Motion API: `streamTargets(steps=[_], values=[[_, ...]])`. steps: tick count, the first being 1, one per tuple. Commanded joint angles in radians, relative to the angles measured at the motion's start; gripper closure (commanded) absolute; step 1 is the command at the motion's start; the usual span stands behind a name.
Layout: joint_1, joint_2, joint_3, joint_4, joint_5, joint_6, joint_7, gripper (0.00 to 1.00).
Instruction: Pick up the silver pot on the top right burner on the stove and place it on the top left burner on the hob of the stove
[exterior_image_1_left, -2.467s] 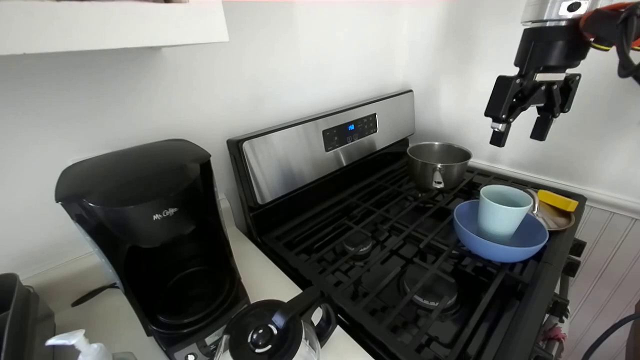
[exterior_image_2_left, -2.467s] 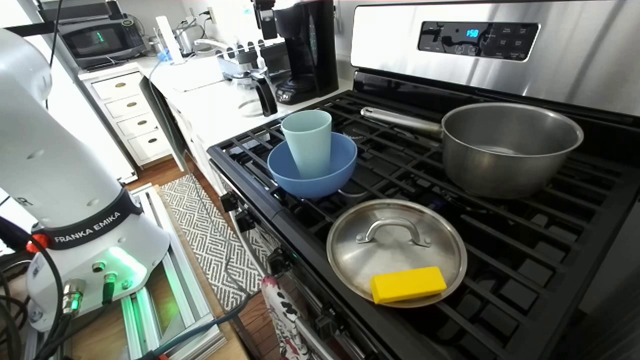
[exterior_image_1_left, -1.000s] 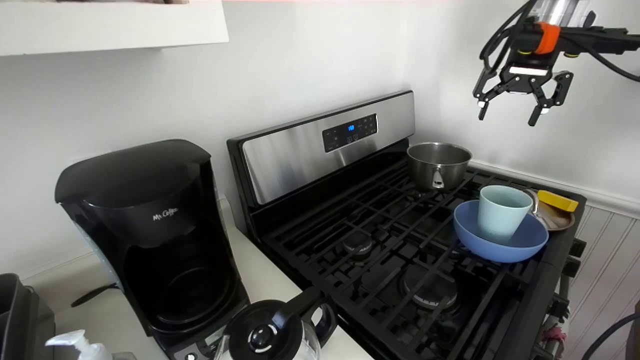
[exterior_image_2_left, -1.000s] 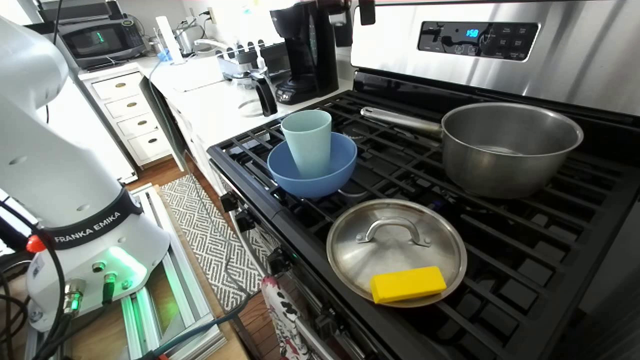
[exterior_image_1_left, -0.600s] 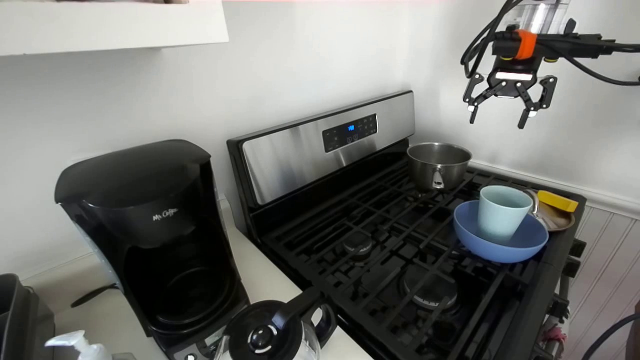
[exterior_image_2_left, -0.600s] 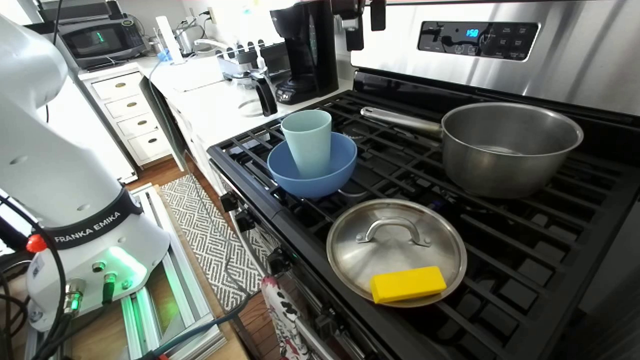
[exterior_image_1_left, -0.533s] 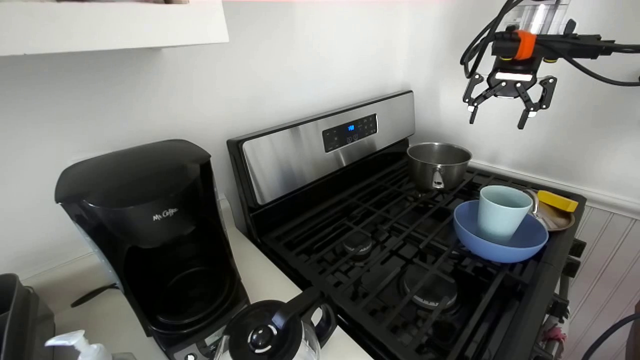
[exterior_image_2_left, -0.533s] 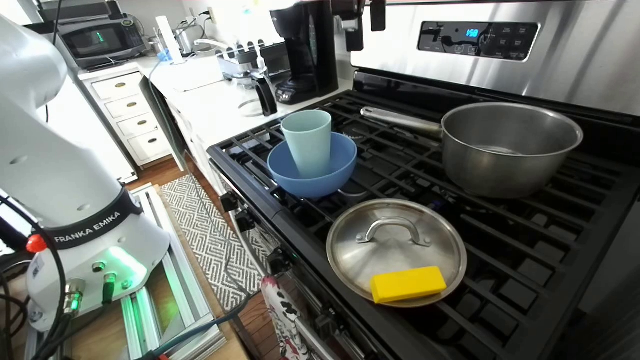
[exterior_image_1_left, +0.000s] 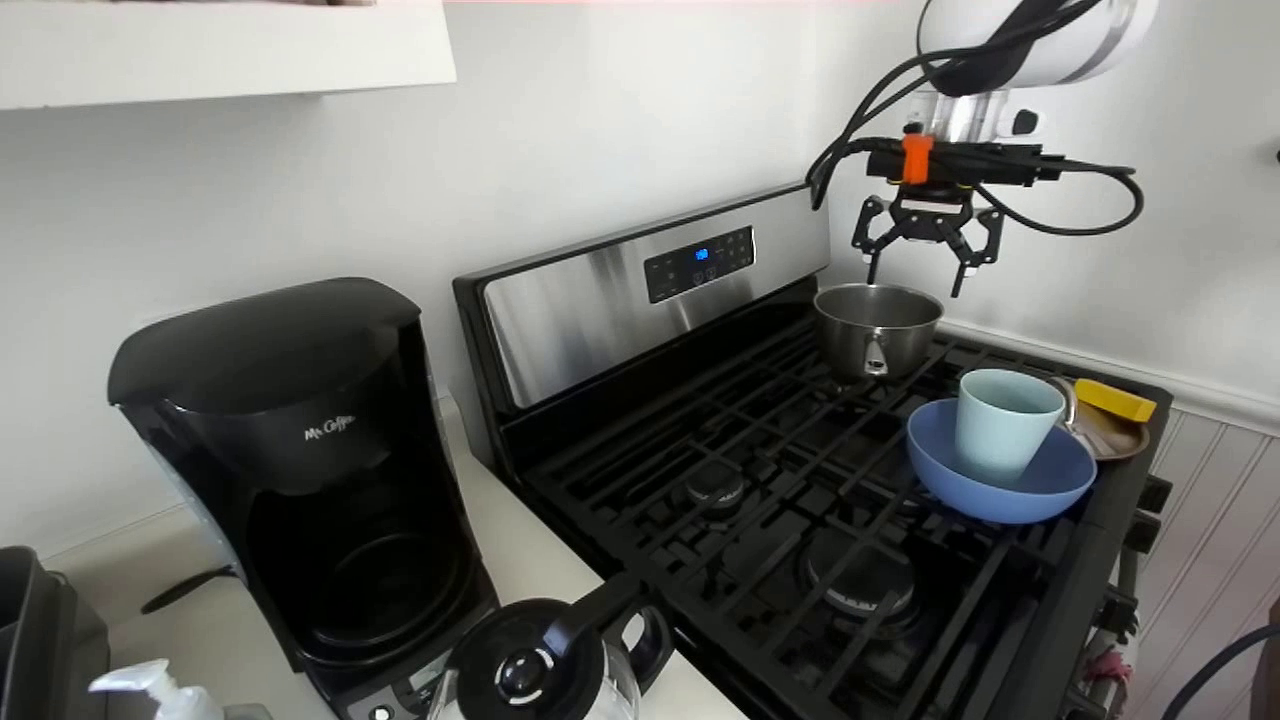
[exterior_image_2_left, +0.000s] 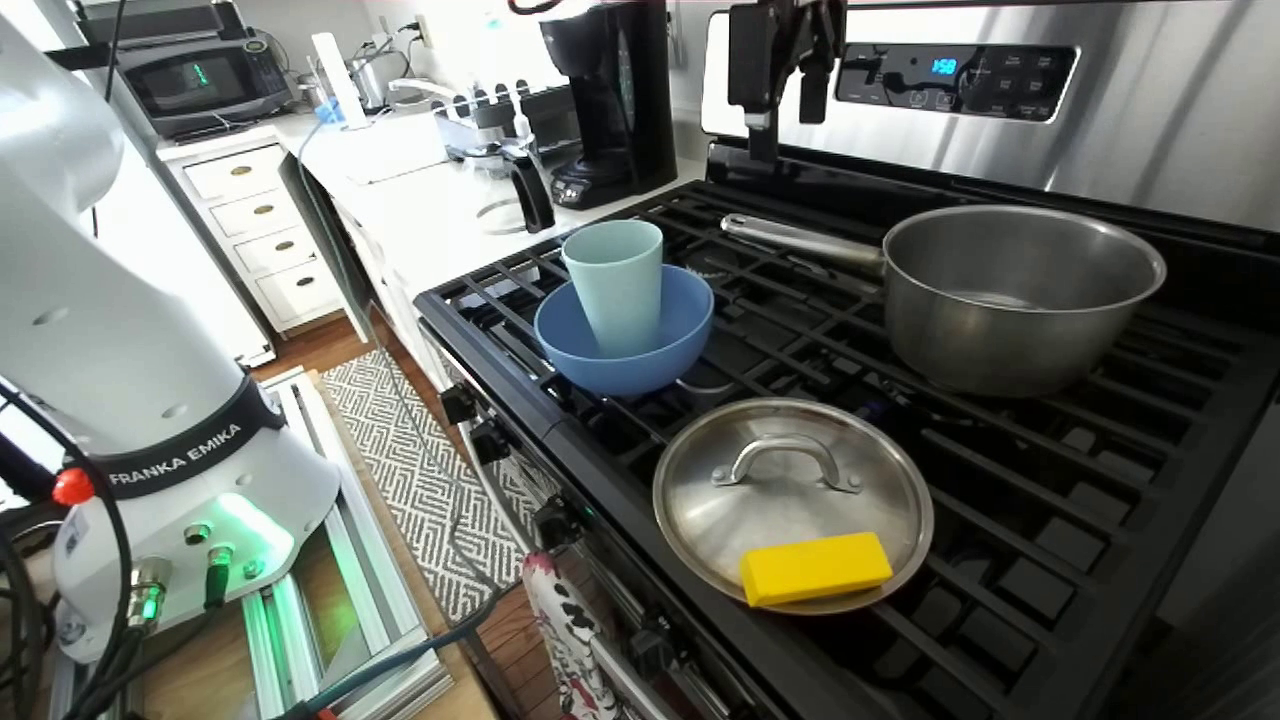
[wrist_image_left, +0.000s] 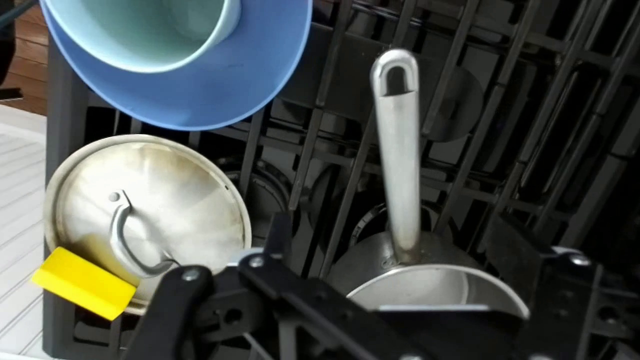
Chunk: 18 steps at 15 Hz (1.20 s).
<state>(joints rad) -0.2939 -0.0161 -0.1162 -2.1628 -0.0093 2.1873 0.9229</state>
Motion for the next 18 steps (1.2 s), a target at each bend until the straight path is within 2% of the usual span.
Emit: streamTargets(steps=[1, 2, 3, 12, 15, 18], values=[[0.058, 0.133, -0.023, 0.104, -0.019, -0.042, -0.012, 0.0], [0.064, 0.149, -0.033, 0.115, -0.007, -0.056, -0.028, 0.0], [0.075, 0.099, -0.035, 0.055, 0.002, -0.012, -0.008, 0.0], [0.103, 0.245, -0.06, 0.114, 0.008, -0.01, -0.006, 0.0], [0.113, 0.285, -0.068, 0.109, 0.01, 0.071, -0.019, 0.0], [0.118, 0.312, -0.08, 0.109, 0.011, 0.083, -0.019, 0.0]])
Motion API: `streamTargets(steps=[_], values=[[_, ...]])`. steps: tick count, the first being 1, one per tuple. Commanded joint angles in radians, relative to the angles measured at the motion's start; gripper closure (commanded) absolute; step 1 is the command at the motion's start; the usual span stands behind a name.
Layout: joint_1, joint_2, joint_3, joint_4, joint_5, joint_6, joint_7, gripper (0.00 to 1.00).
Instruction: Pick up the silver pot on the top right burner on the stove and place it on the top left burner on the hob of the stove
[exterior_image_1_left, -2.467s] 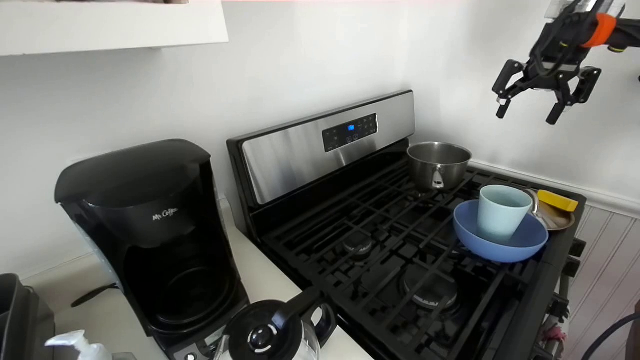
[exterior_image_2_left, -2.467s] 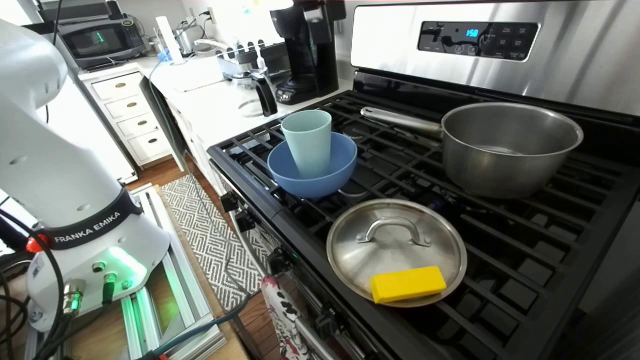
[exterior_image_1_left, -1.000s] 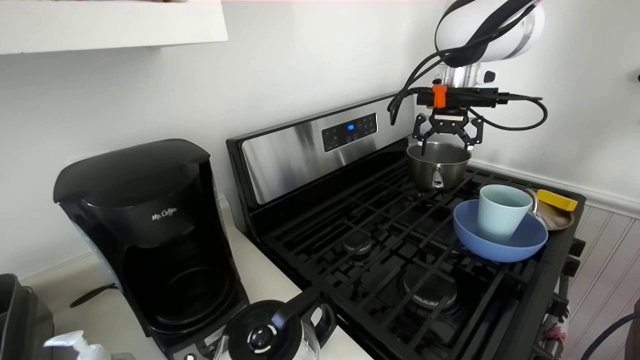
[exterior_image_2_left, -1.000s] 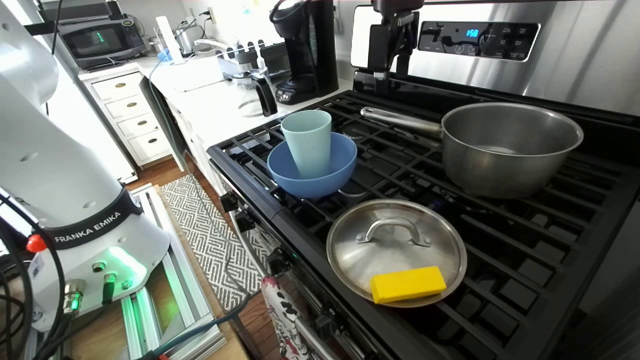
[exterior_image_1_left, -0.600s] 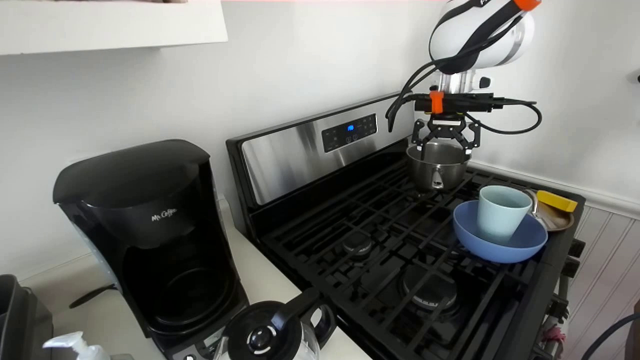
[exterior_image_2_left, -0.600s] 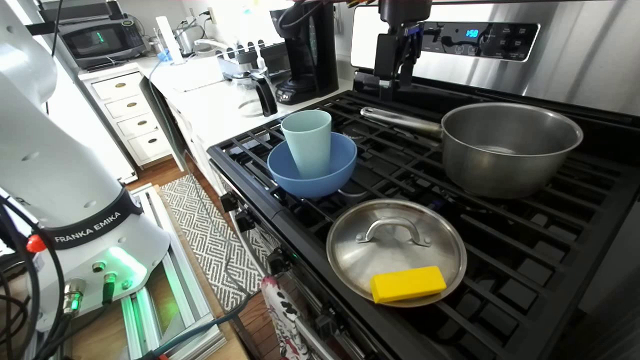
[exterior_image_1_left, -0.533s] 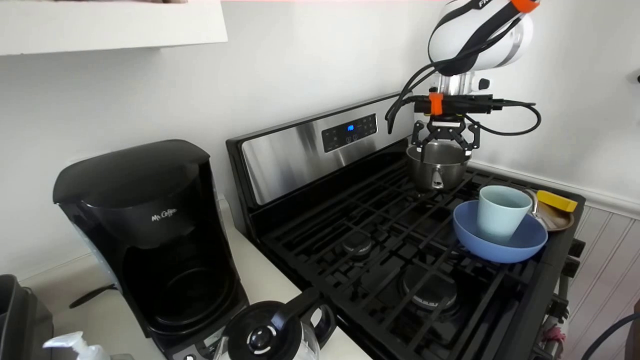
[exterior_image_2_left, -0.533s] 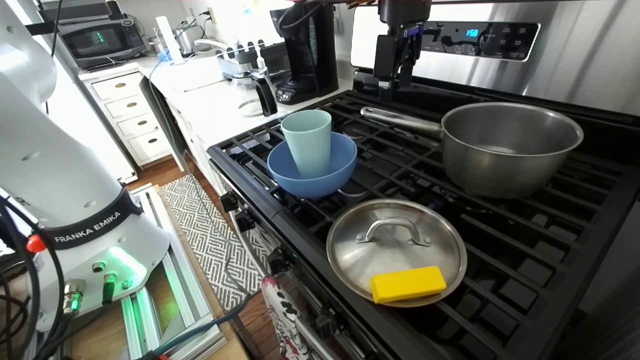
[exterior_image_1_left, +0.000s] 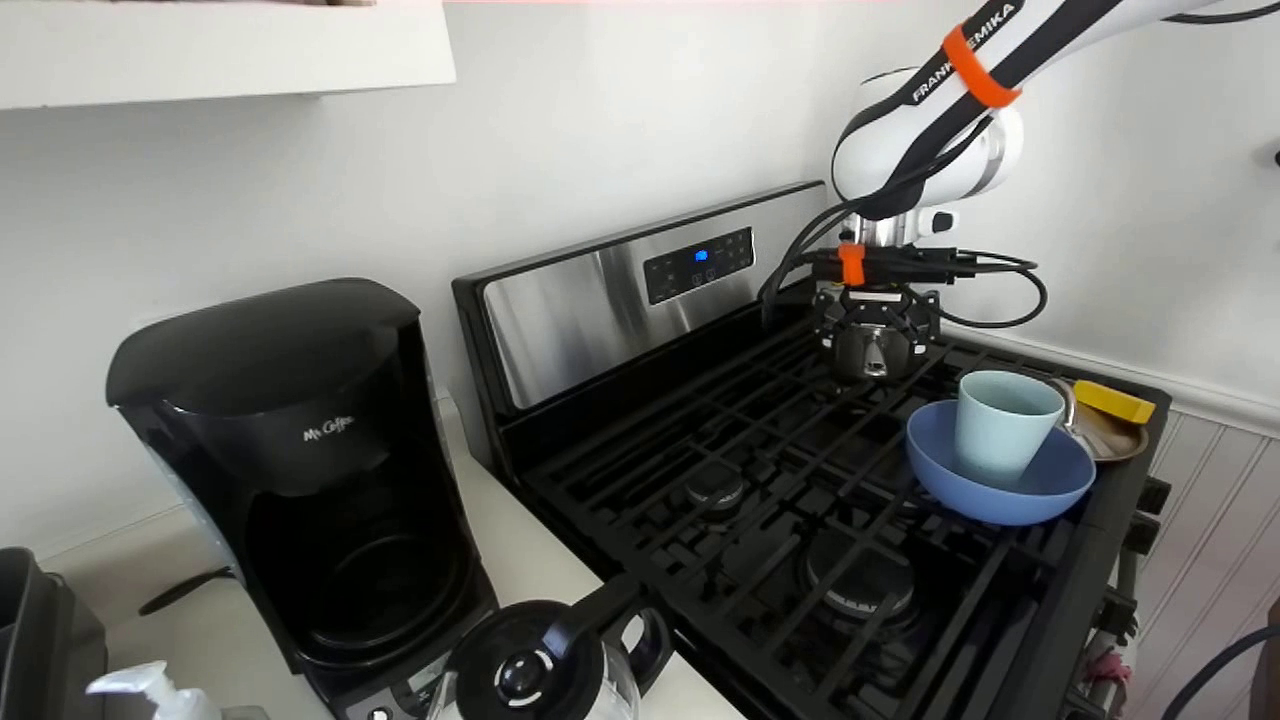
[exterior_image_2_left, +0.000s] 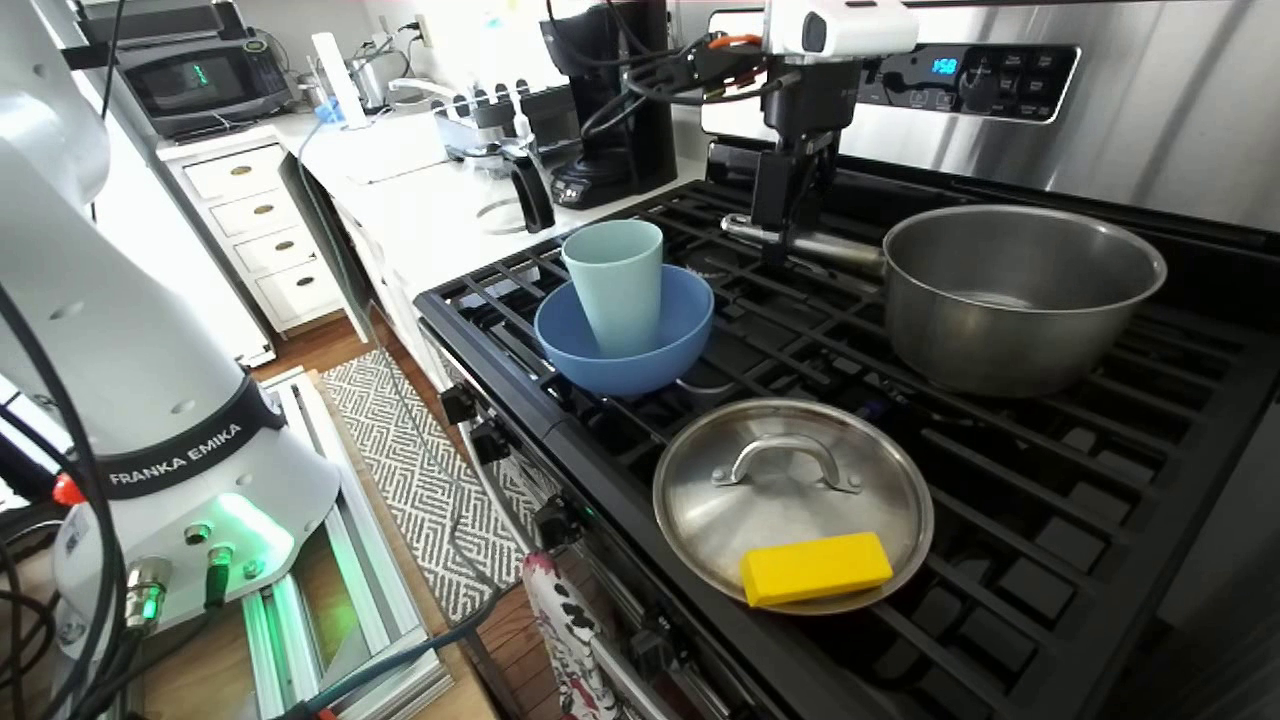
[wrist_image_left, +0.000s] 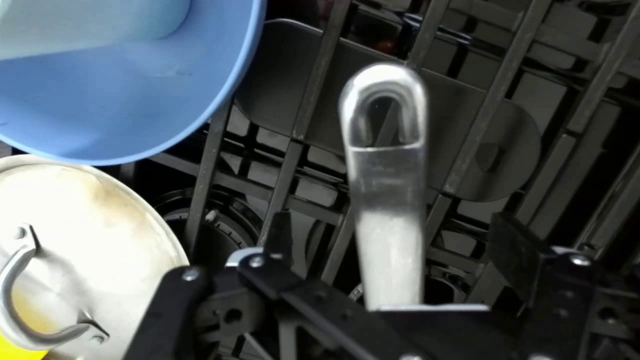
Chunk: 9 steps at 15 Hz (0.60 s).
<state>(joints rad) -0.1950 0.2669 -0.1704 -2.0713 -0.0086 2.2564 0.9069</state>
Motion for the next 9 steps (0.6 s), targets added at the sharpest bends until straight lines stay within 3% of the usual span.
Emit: streamTargets(steps=[1, 3, 4, 6, 9], values=[[0.02, 0.035, -0.029, 0.015, 0.013, 0.021, -0.006, 0.0], [0.021, 0.041, -0.032, 0.001, 0.013, 0.075, -0.016, 0.02], [0.026, 0.043, -0.034, -0.01, 0.005, 0.11, -0.018, 0.25], [0.035, 0.052, -0.038, -0.02, -0.004, 0.163, -0.017, 0.3], [0.046, 0.065, -0.042, -0.024, 0.001, 0.193, -0.02, 0.52]])
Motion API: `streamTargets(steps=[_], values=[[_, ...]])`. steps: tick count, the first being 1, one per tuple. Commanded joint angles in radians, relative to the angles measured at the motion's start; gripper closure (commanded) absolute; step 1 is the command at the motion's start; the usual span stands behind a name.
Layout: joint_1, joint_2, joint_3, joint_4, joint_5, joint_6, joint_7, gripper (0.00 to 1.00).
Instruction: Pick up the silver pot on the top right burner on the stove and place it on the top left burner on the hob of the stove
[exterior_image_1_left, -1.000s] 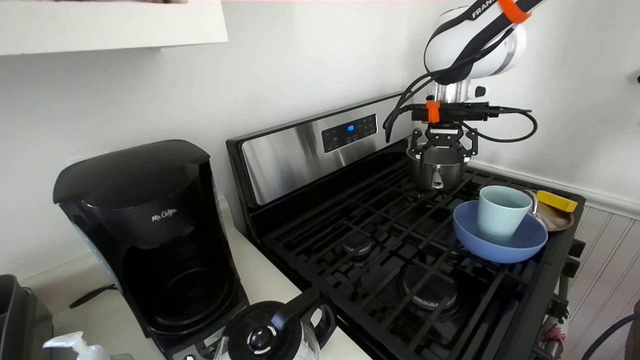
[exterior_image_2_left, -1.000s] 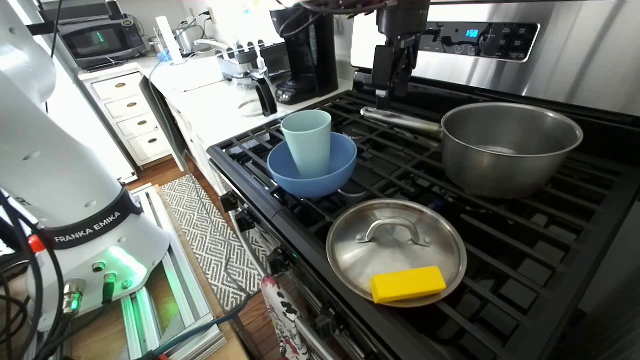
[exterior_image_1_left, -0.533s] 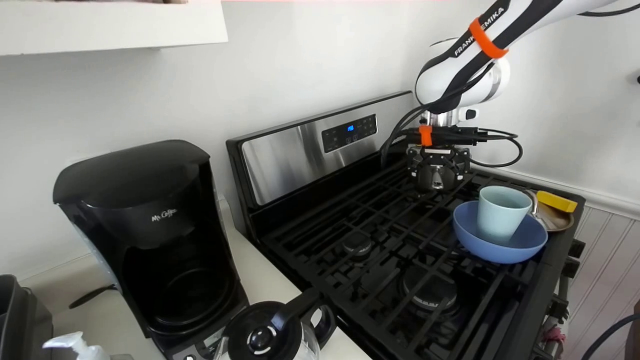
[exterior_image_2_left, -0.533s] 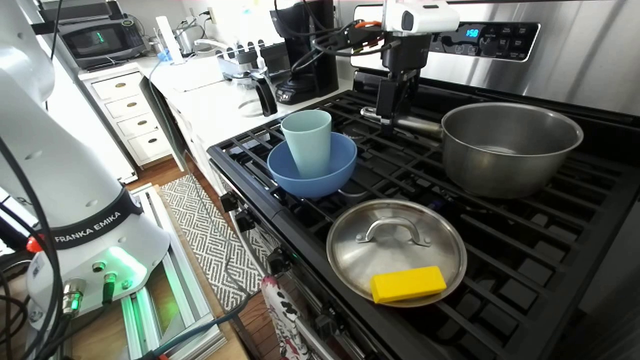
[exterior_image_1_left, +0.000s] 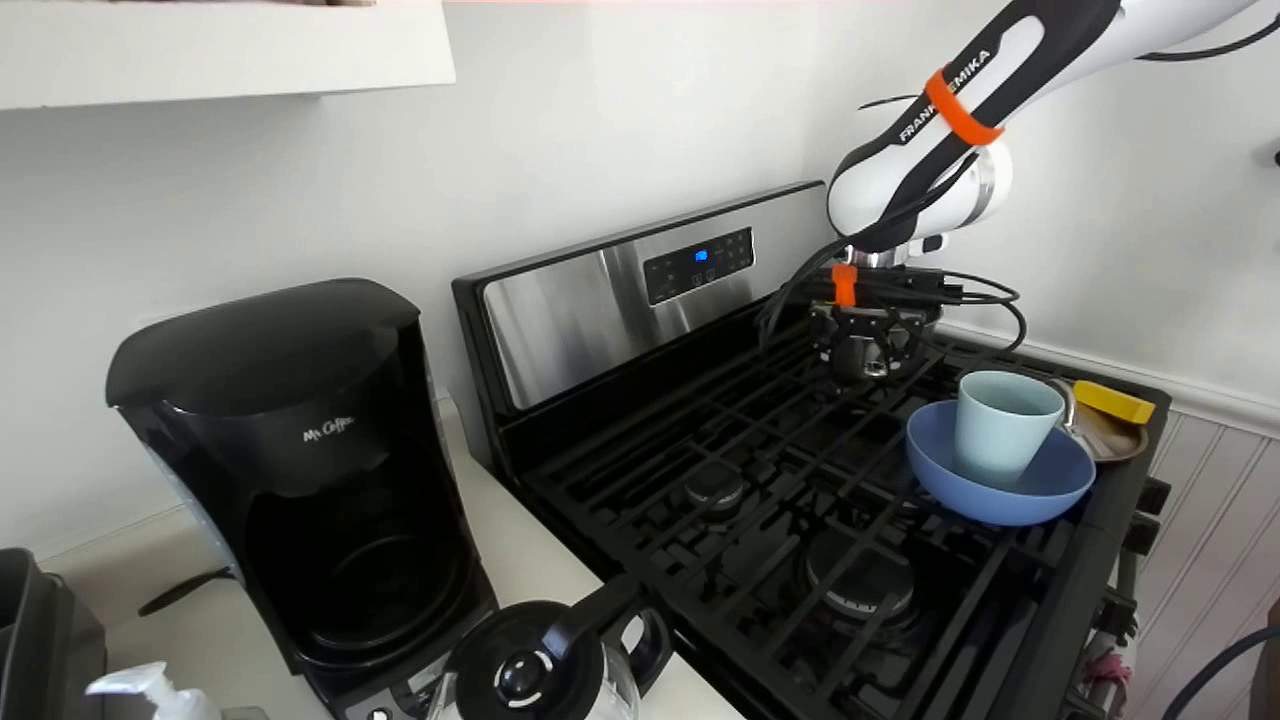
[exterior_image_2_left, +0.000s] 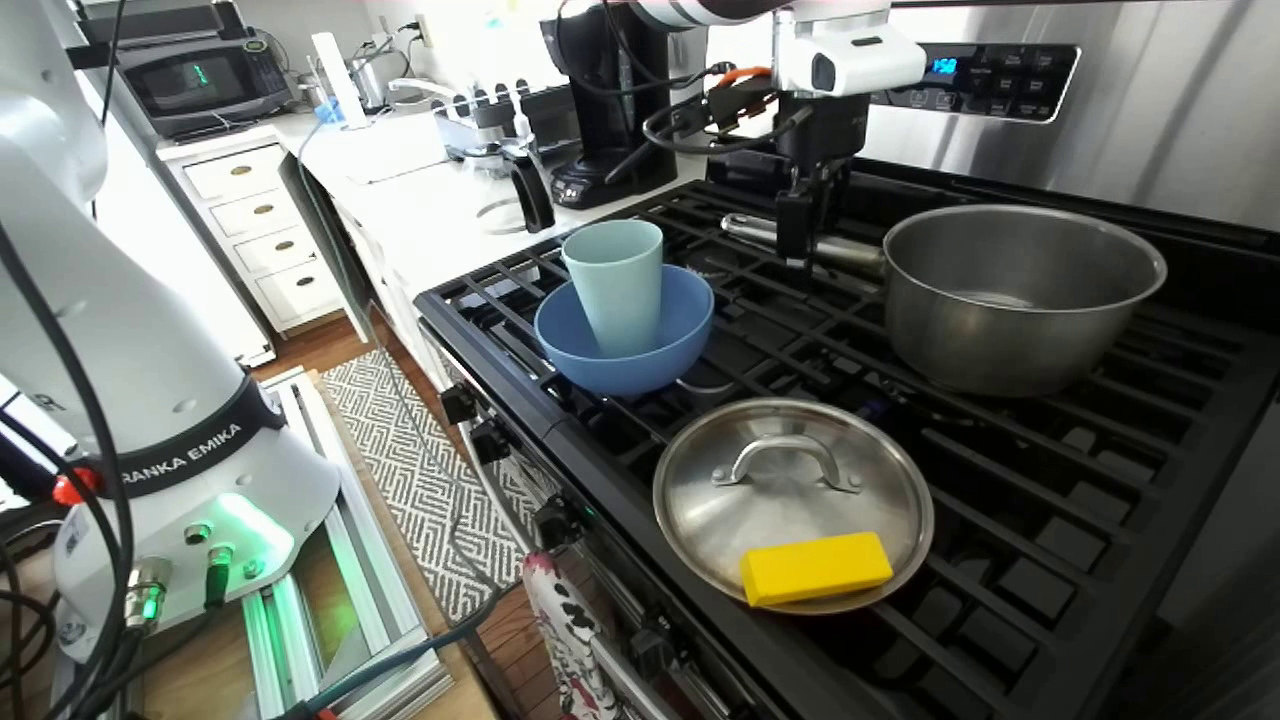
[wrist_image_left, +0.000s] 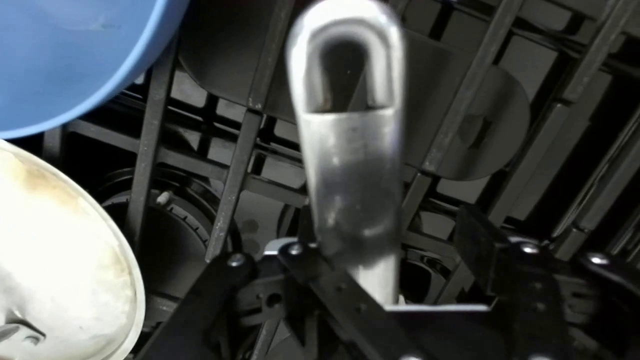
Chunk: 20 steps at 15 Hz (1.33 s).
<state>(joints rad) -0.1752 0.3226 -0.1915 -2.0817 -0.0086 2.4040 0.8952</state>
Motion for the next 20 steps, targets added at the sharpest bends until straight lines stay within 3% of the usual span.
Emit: streamTargets(steps=[1, 7, 12, 15, 16, 18, 20], values=[[0.03, 0.01, -0.023, -0.018, 0.002, 0.052, -0.01, 0.58], [0.045, -0.019, -0.027, -0.055, -0.001, 0.1, -0.021, 0.98], [0.089, -0.044, -0.067, -0.11, -0.049, 0.238, 0.05, 0.98], [0.205, -0.03, -0.188, -0.147, -0.239, 0.365, 0.274, 0.98], [0.303, -0.015, -0.295, -0.143, -0.286, 0.351, 0.342, 0.98], [0.437, 0.003, -0.434, -0.132, -0.403, 0.29, 0.491, 0.98], [0.528, 0.002, -0.508, -0.131, -0.508, 0.231, 0.626, 0.98]])
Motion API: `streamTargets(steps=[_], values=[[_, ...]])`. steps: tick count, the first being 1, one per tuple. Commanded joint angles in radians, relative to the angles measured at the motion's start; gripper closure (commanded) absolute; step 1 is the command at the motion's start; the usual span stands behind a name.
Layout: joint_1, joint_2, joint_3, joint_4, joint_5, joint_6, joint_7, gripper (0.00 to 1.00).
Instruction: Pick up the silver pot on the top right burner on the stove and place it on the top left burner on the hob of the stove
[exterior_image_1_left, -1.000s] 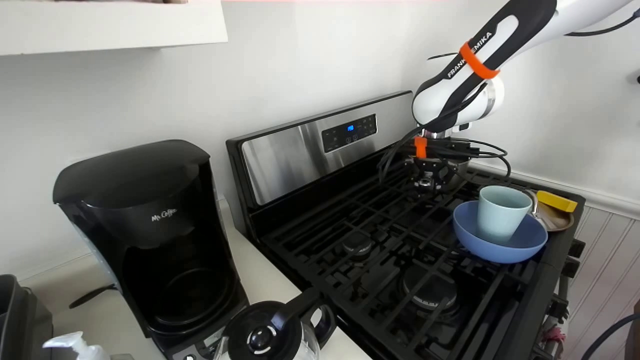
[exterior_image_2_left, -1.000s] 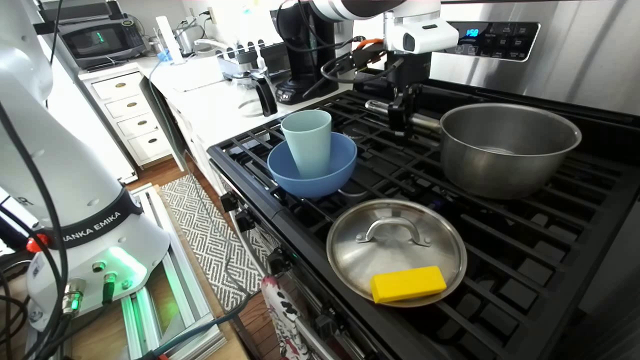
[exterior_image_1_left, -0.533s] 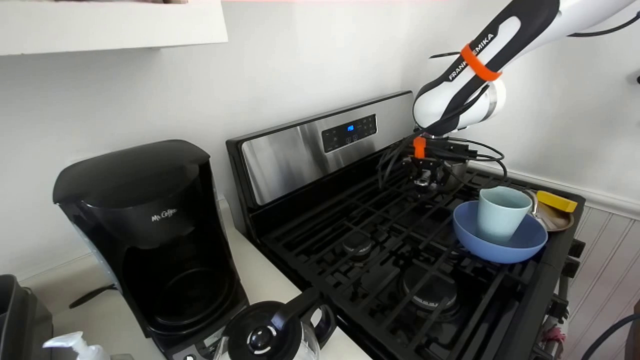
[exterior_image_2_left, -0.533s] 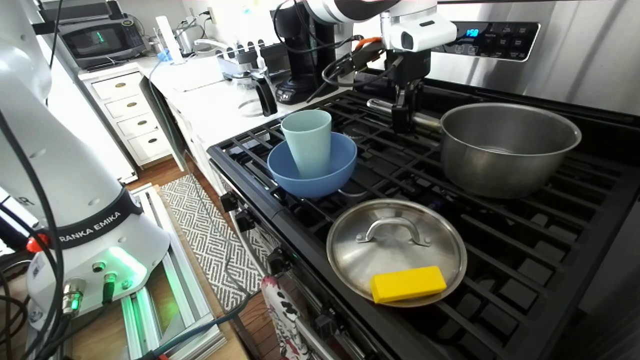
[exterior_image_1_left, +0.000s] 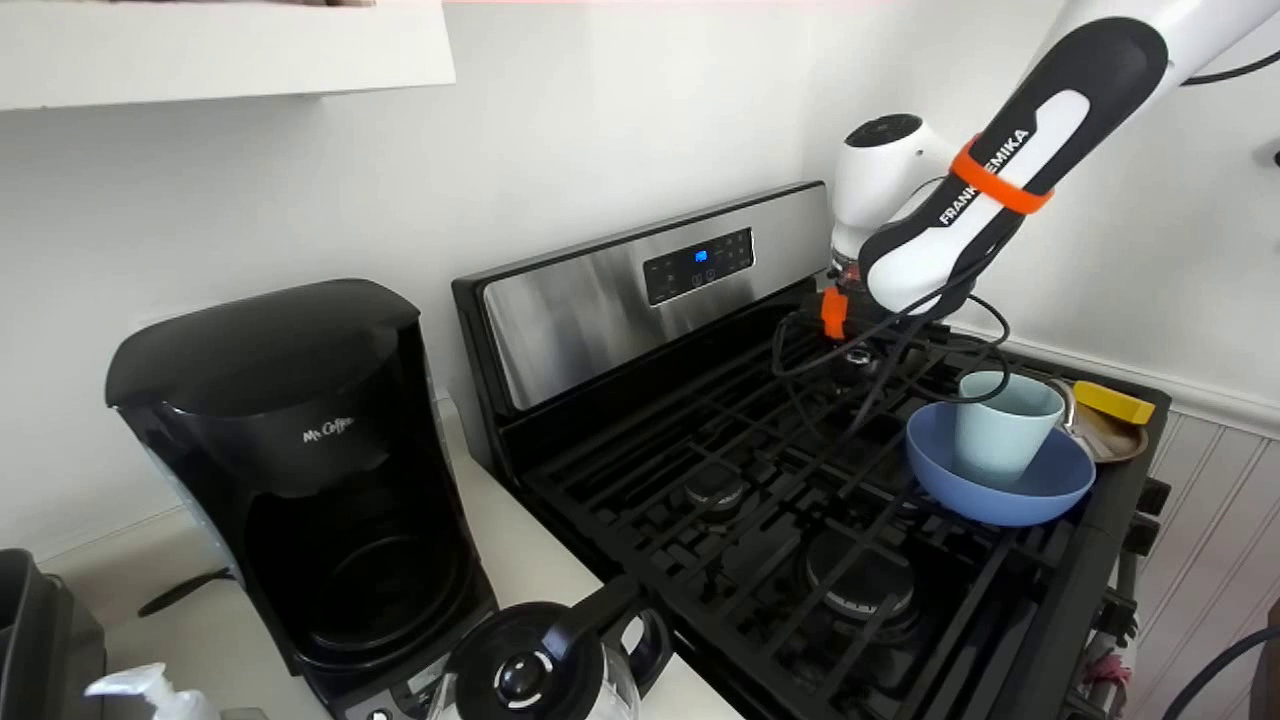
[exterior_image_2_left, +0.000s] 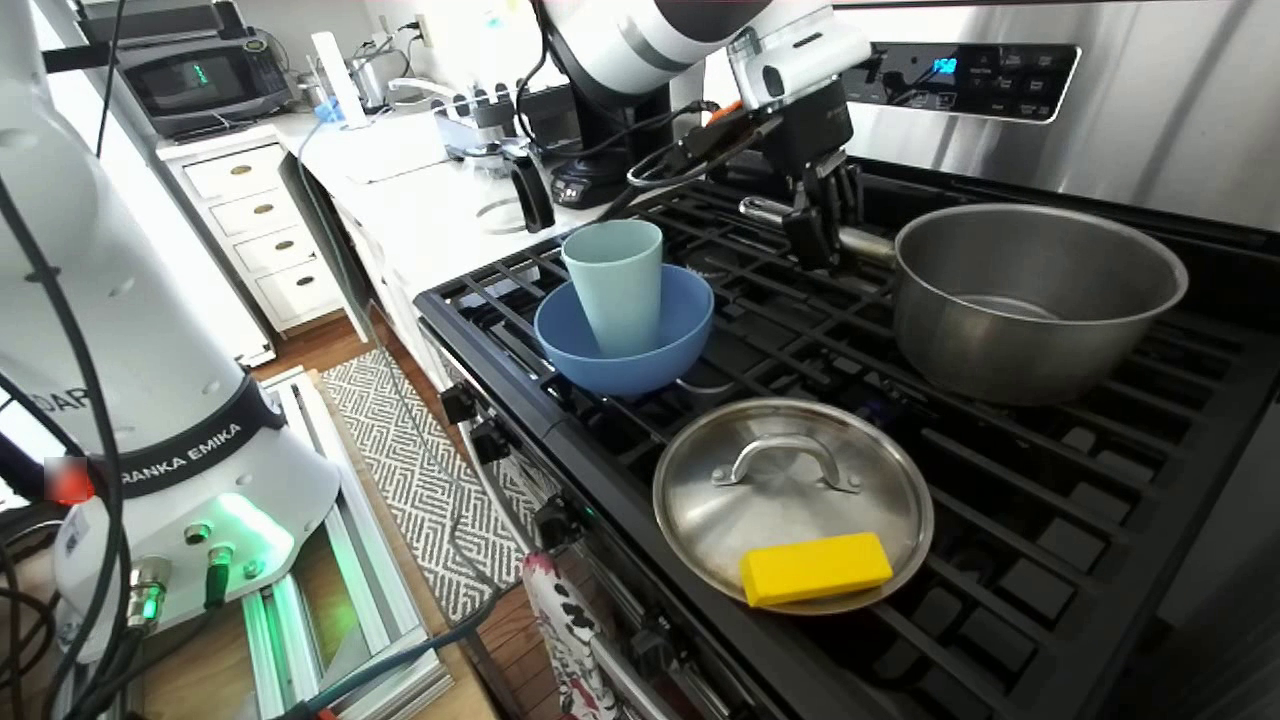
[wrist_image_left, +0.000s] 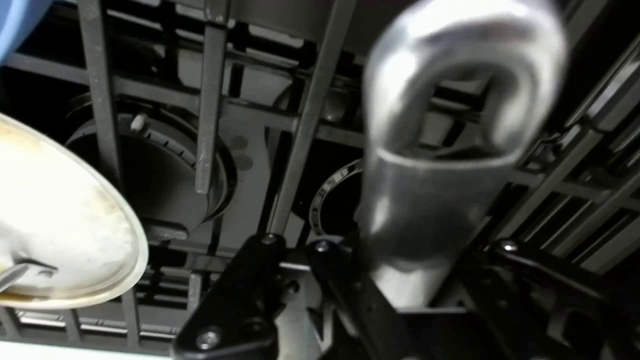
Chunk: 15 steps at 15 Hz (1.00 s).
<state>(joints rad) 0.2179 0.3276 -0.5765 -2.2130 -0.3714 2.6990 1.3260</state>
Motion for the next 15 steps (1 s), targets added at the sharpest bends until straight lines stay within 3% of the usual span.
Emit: streamTargets(steps=[1, 6, 15], values=[[0.172, -0.008, -0.147, -0.001, -0.191, -0.094, 0.259, 0.98], [0.117, -0.059, -0.019, 0.005, -0.427, -0.274, 0.517, 0.98], [-0.069, -0.144, 0.25, -0.009, -0.607, -0.445, 0.719, 0.98]])
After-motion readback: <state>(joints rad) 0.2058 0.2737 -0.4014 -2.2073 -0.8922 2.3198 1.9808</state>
